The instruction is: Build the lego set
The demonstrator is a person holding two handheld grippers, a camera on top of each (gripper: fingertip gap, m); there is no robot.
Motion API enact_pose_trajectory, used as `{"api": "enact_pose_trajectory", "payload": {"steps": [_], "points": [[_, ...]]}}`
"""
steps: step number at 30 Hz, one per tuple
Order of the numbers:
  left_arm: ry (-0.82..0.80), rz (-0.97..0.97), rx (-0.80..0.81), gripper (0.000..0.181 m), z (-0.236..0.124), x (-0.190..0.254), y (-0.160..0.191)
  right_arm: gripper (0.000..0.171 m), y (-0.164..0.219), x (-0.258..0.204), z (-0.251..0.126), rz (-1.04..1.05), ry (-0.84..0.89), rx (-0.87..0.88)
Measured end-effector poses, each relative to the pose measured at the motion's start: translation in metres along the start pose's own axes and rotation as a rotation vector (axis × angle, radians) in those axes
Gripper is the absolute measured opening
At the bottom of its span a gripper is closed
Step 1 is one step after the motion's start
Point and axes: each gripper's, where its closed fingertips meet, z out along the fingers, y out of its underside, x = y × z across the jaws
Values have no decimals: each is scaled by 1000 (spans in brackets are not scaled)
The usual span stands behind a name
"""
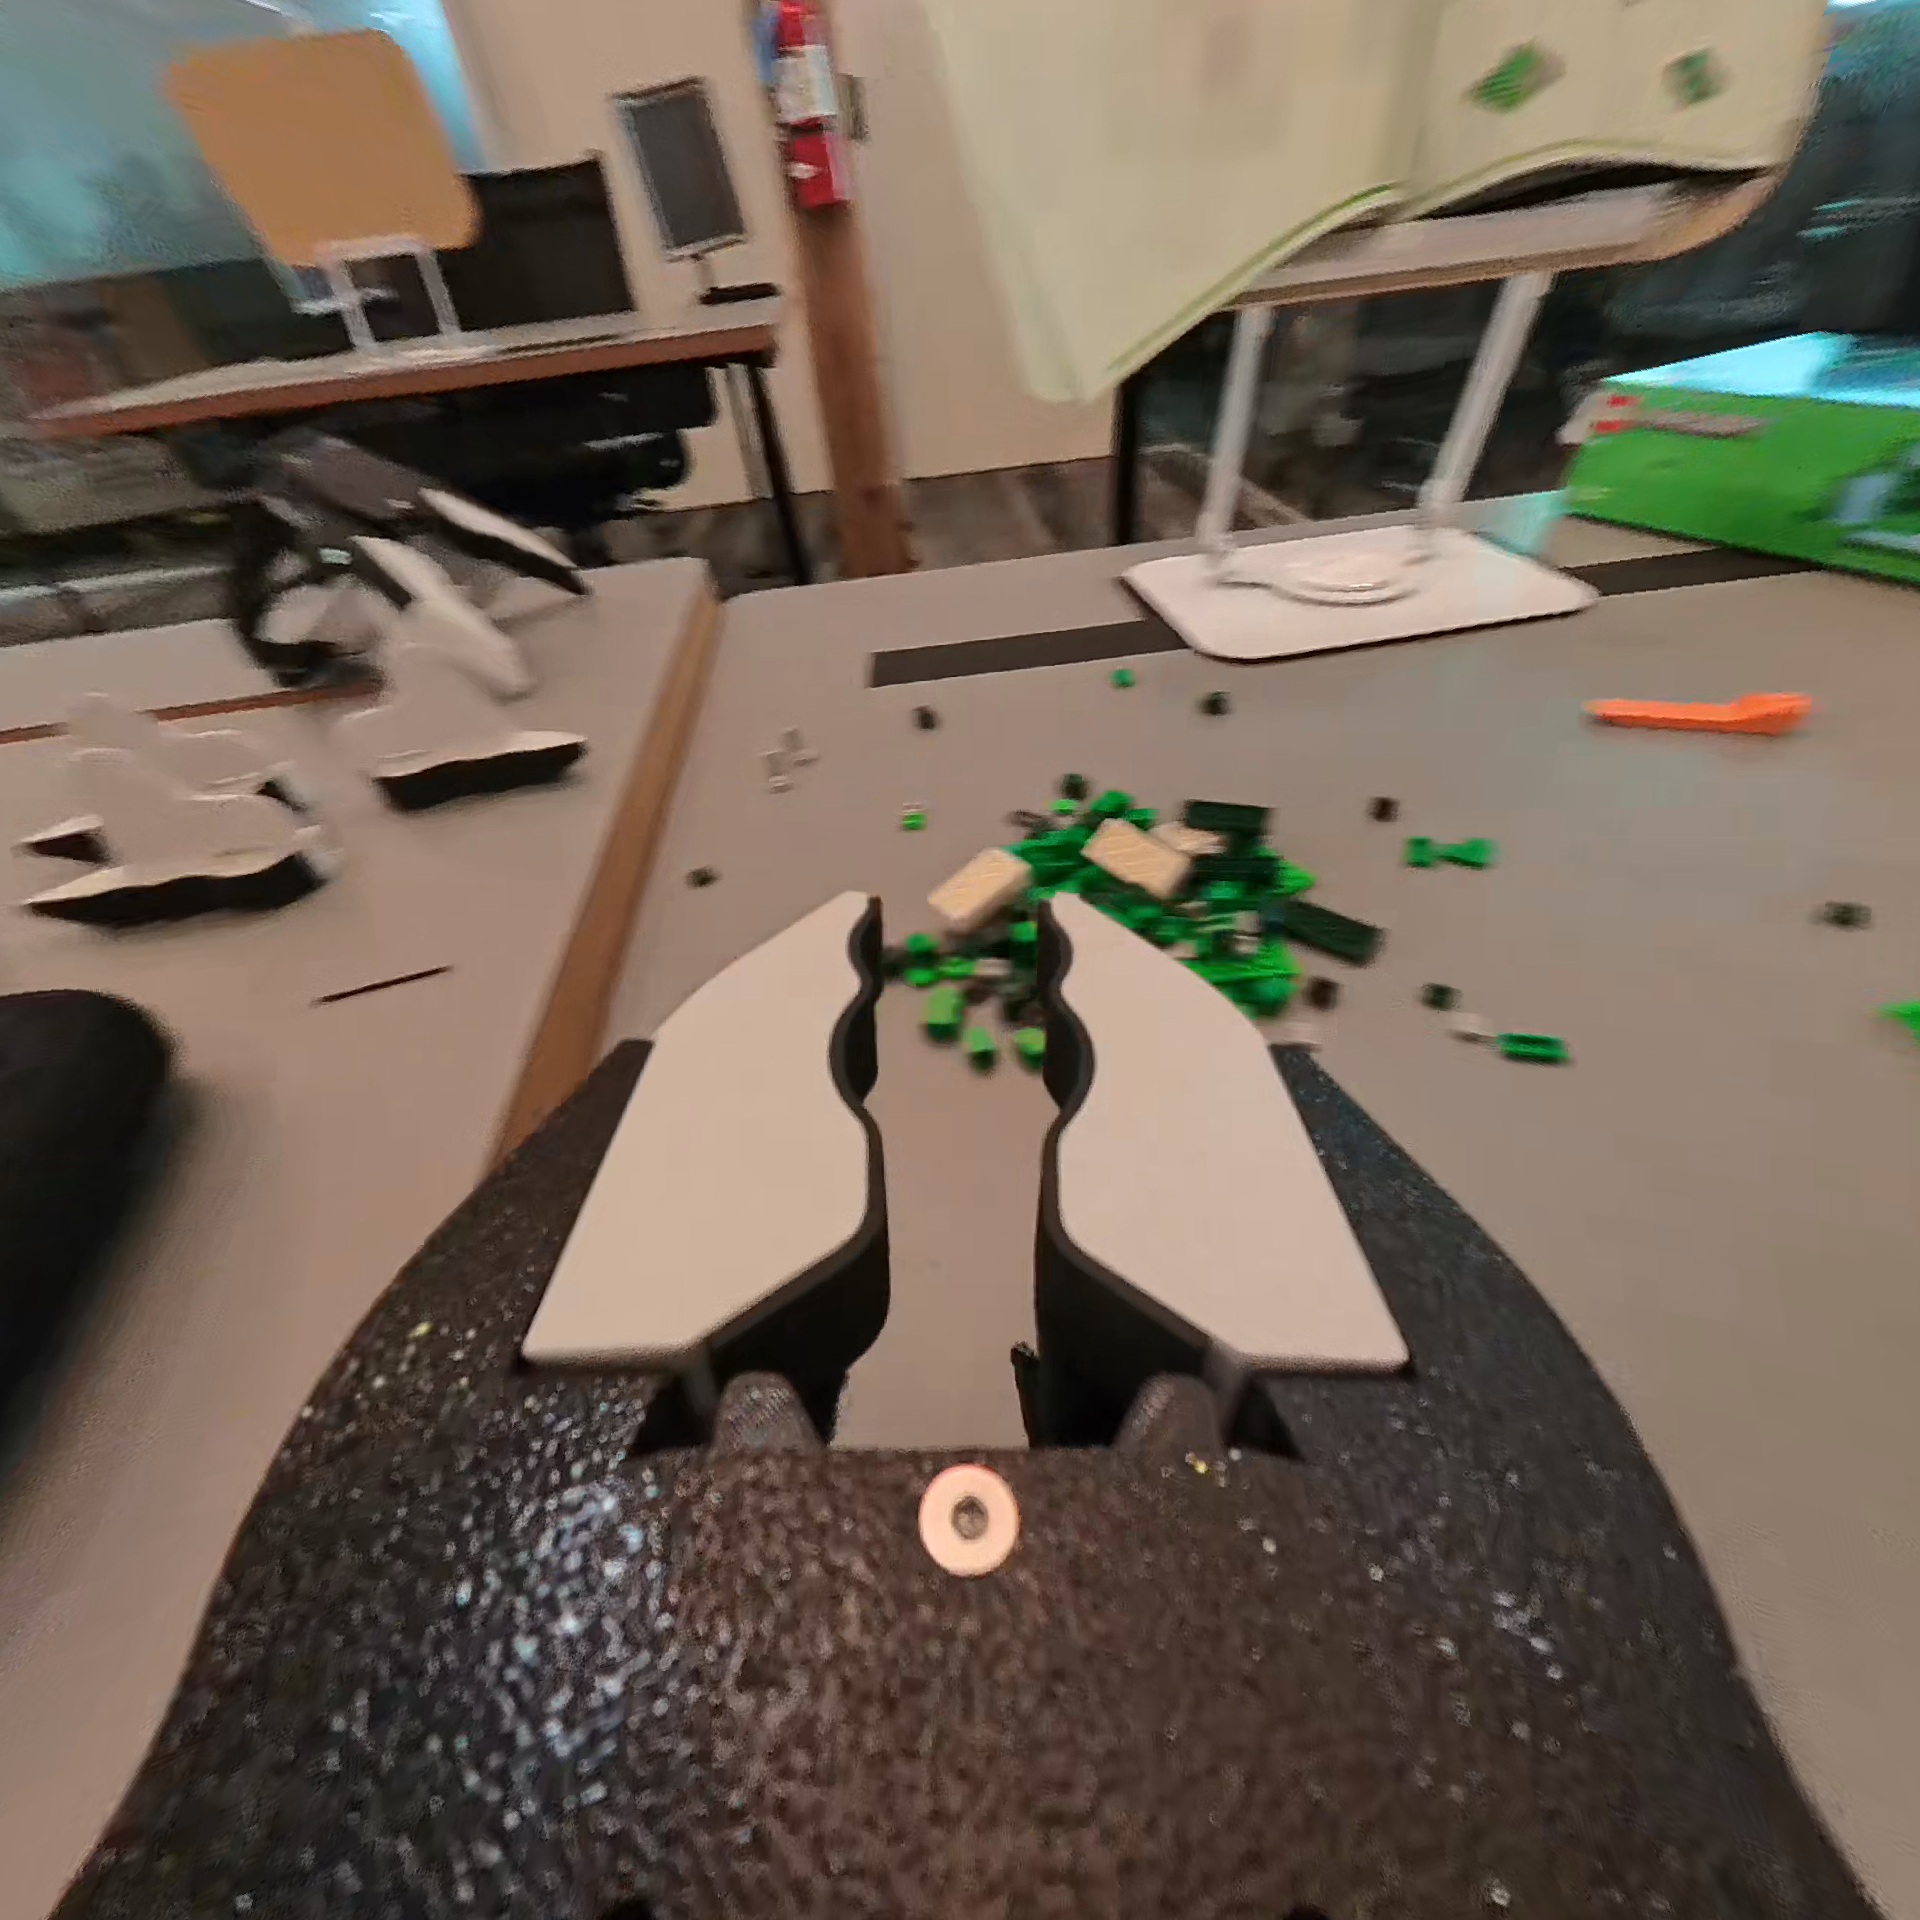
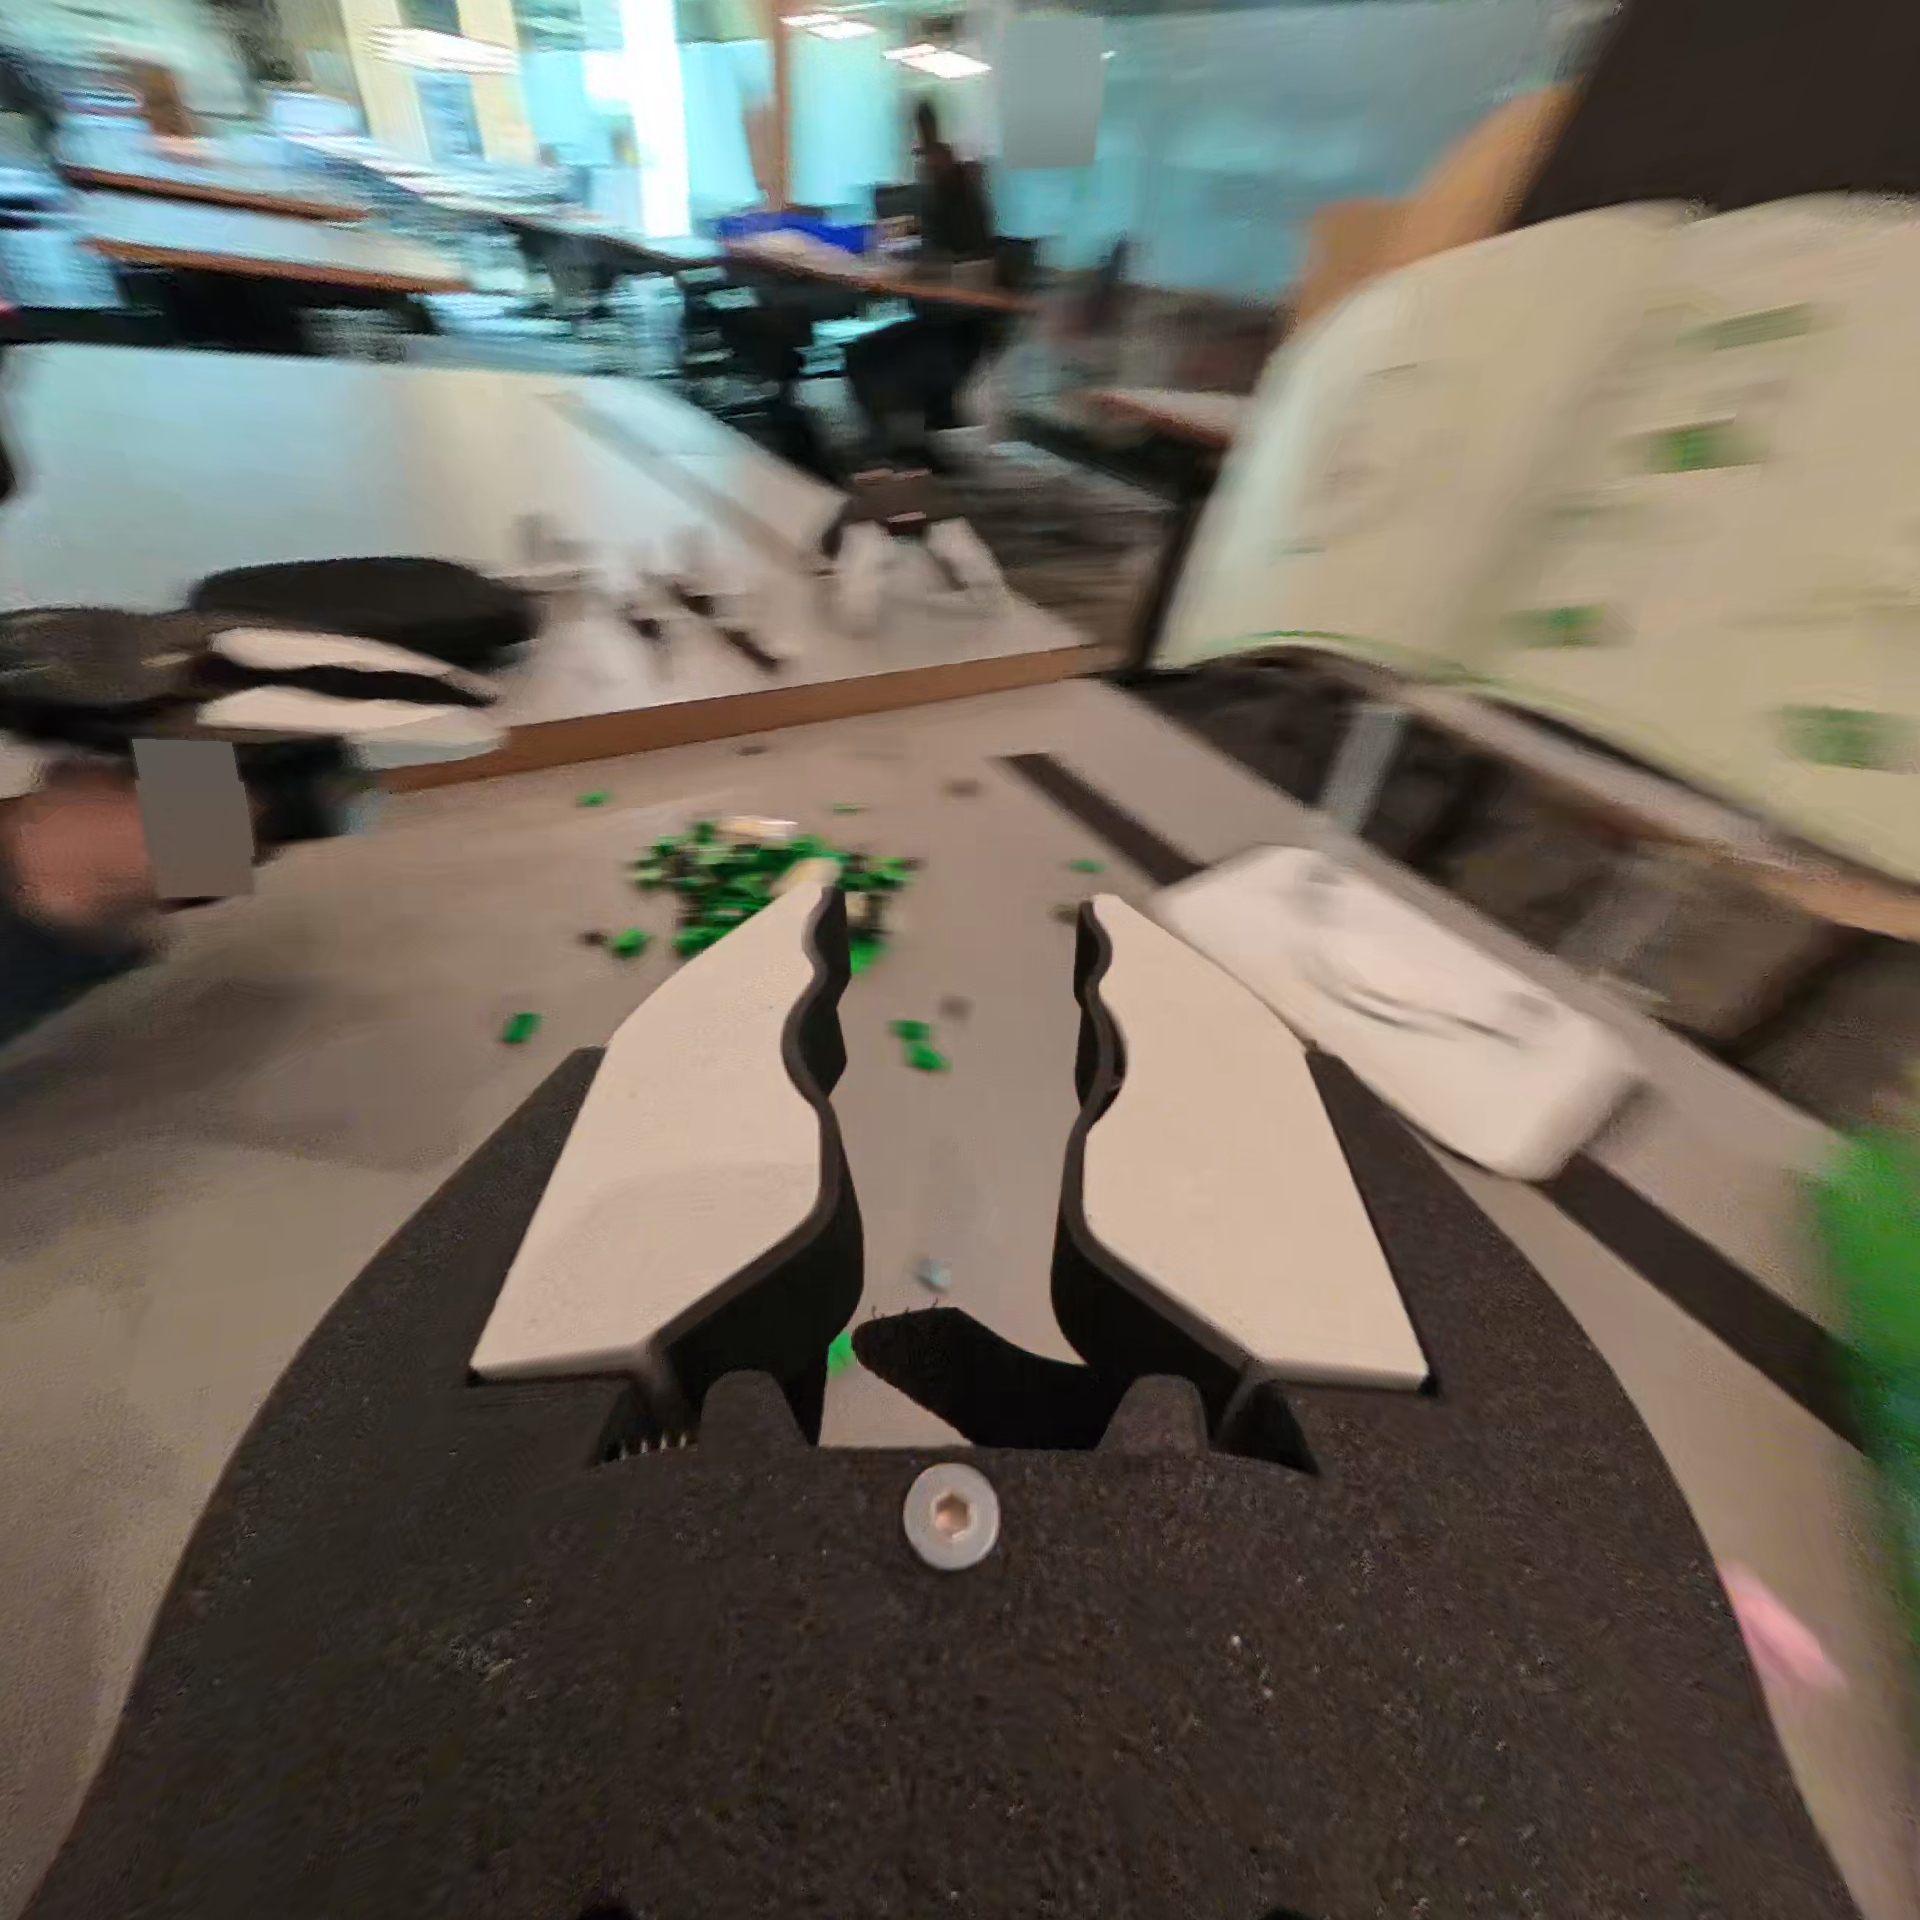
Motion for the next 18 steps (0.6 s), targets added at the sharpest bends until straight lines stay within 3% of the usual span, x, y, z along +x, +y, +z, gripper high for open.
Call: {"api": "enact_pose_trajectory", "payload": {"steps": [4, 8, 10, 14, 18], "points": [[-128, 137, -53, 28, 21, -43, 9, 31, 32, -48, 114, -118, -277, -116], [-105, 213, -22, 23, 36, -49, 8, 31, 55, -73, 170, -81, -486, -274], [-77, 140, -29, 20, 35, -51, 13, 31, 57, -74, 182, -42, -484, -282], [-126, 62, -76, 18, 22, -71, 25, 30, 53, -68, 185, 43, -310, -152], [-29, -43, -262, 8, 18, -61, 52, 30, 59, -86, 165, 157, -225, -16]]}}
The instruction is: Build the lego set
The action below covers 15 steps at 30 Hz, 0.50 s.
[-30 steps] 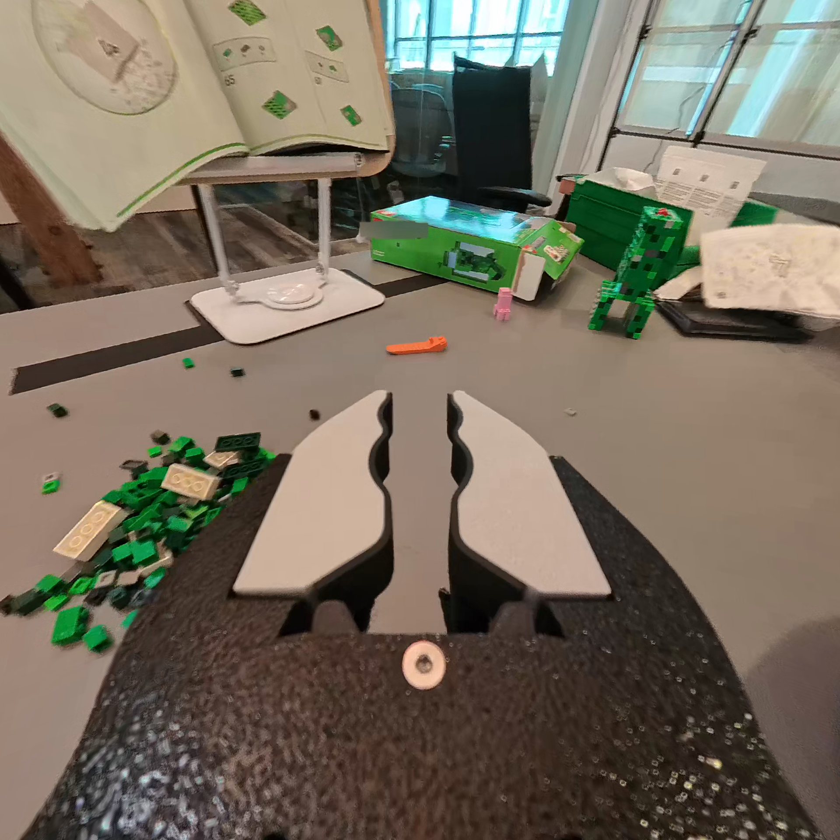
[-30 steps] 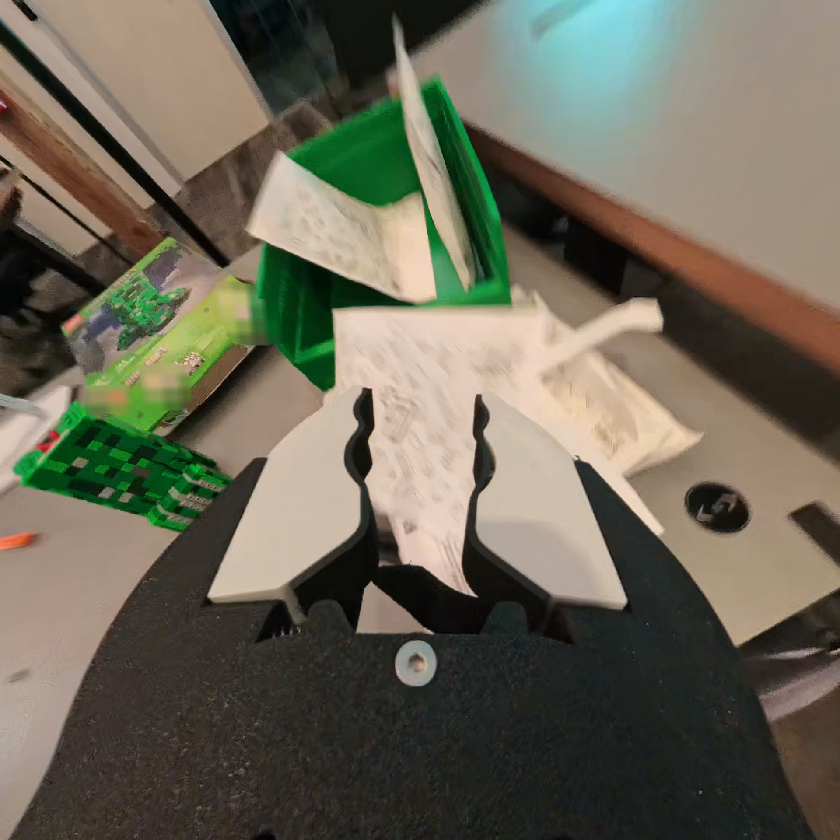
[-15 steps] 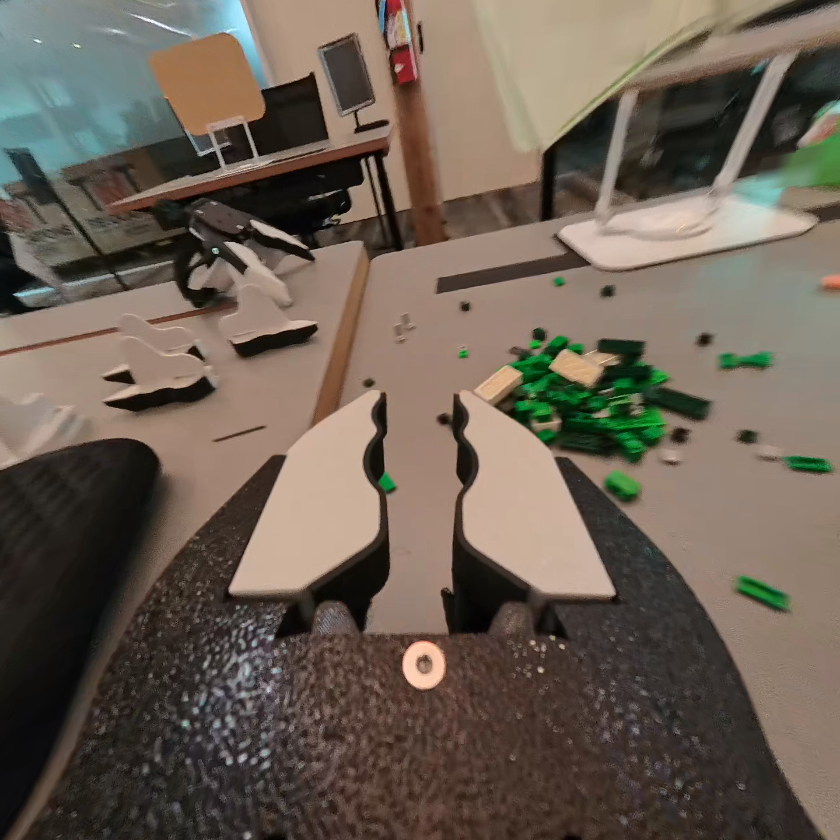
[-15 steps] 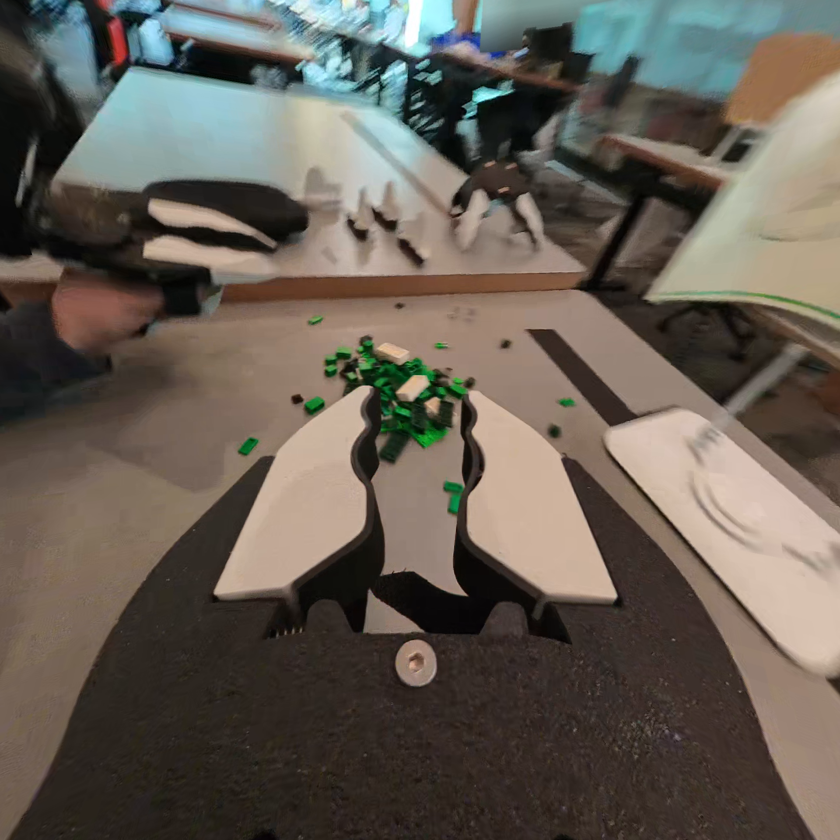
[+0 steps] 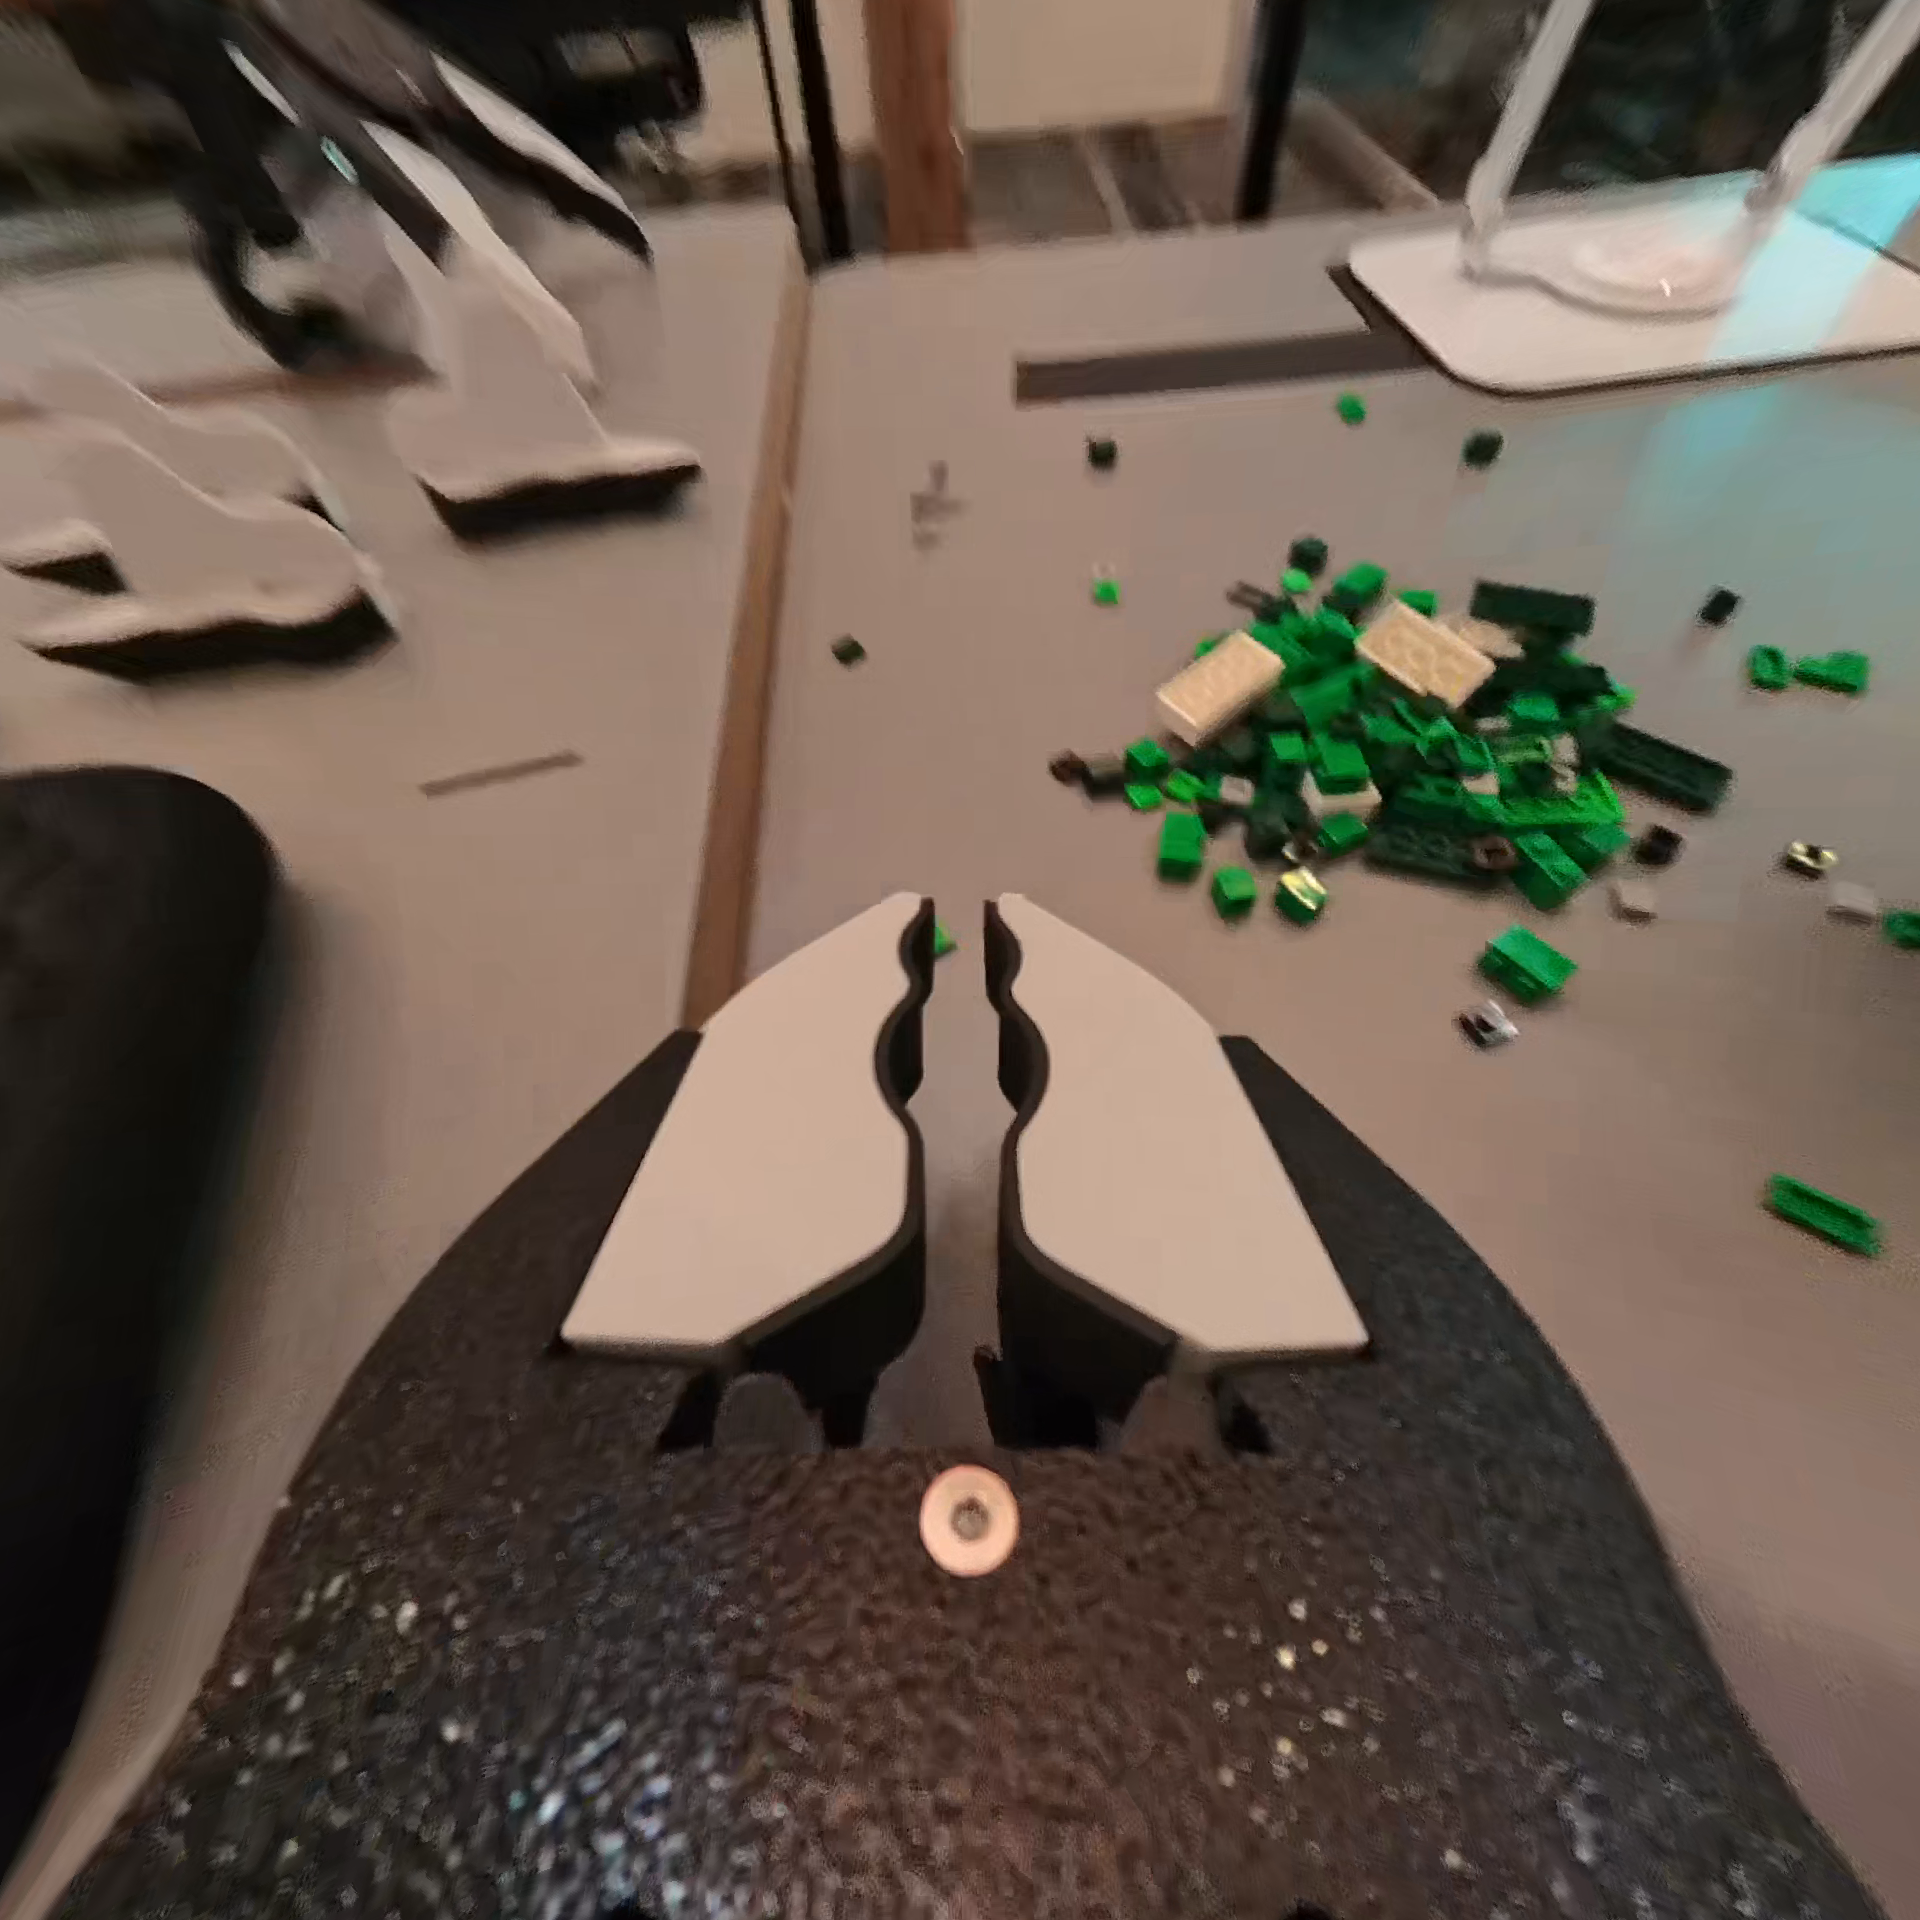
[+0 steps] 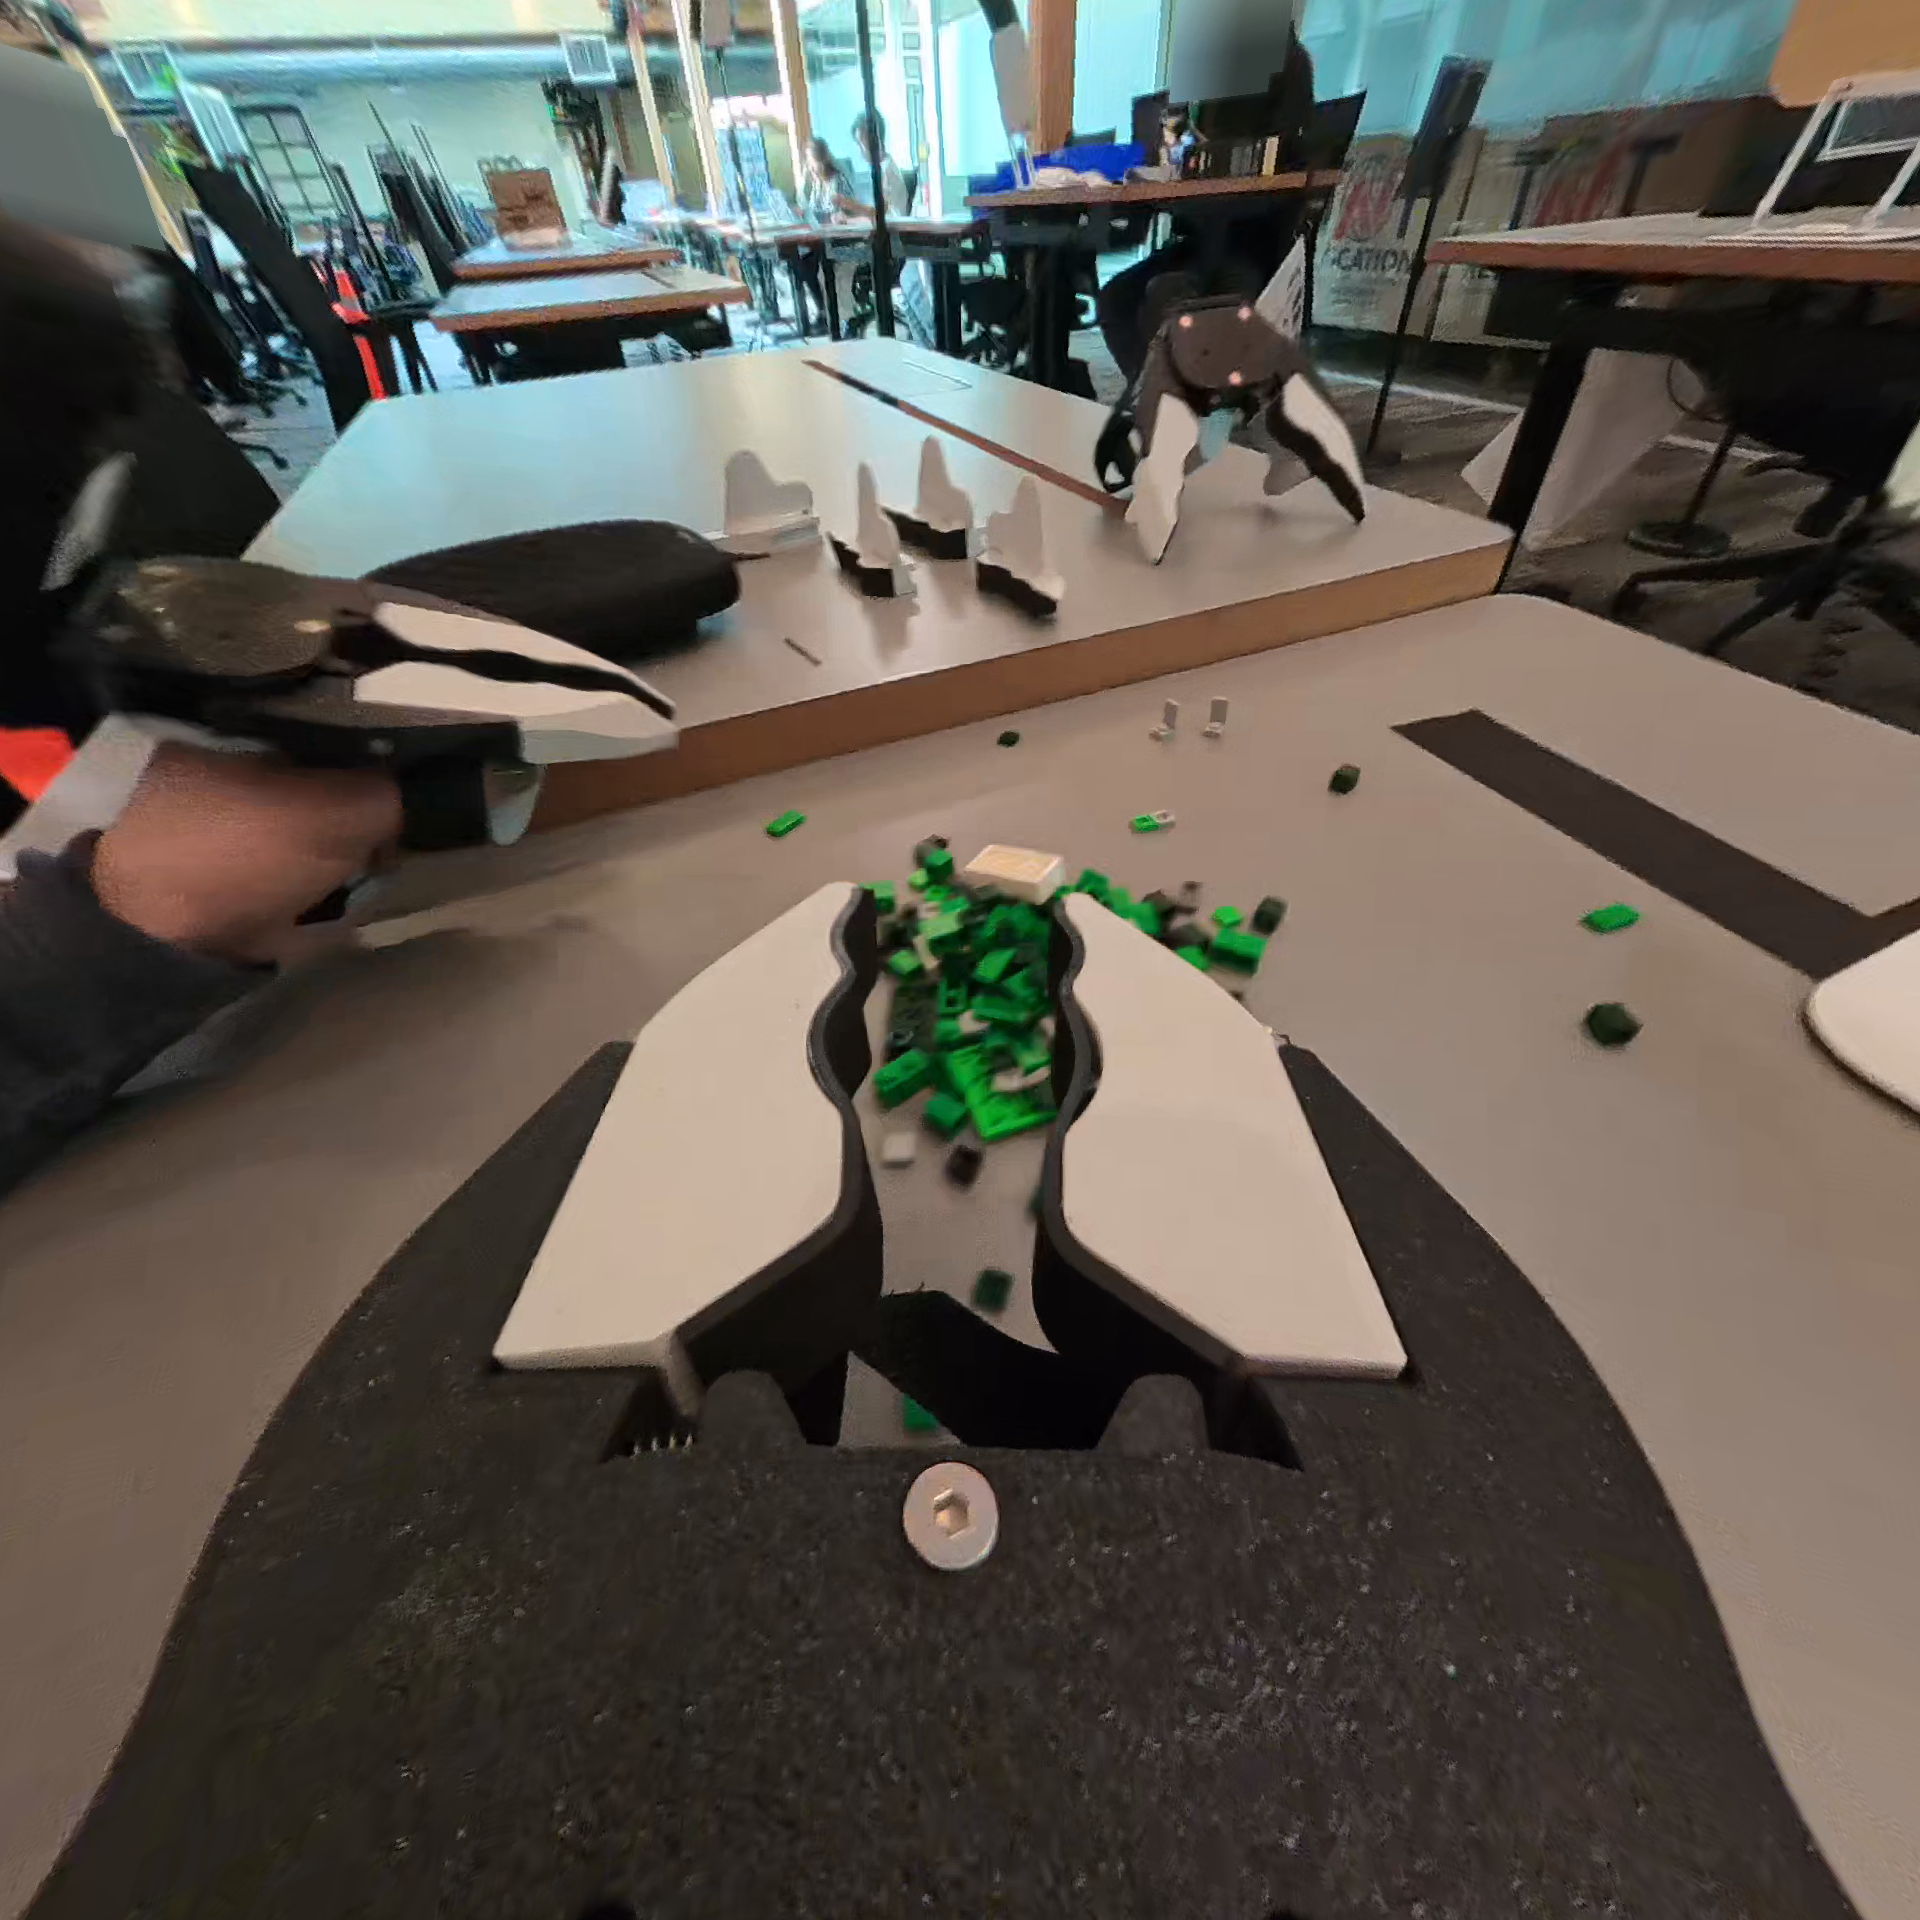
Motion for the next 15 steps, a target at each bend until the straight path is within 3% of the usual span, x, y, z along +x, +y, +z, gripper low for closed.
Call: {"api": "enact_pose_trajectory", "payload": {"steps": [7, 15], "points": [[102, 130, -93, 9, 15, 36, 13, 26, 38, -29, -13, -111, 8, -66], [240, 140, -145, 10, 20, 66, 24, 26, 39, -35, -13, -193, 15, -57]]}}
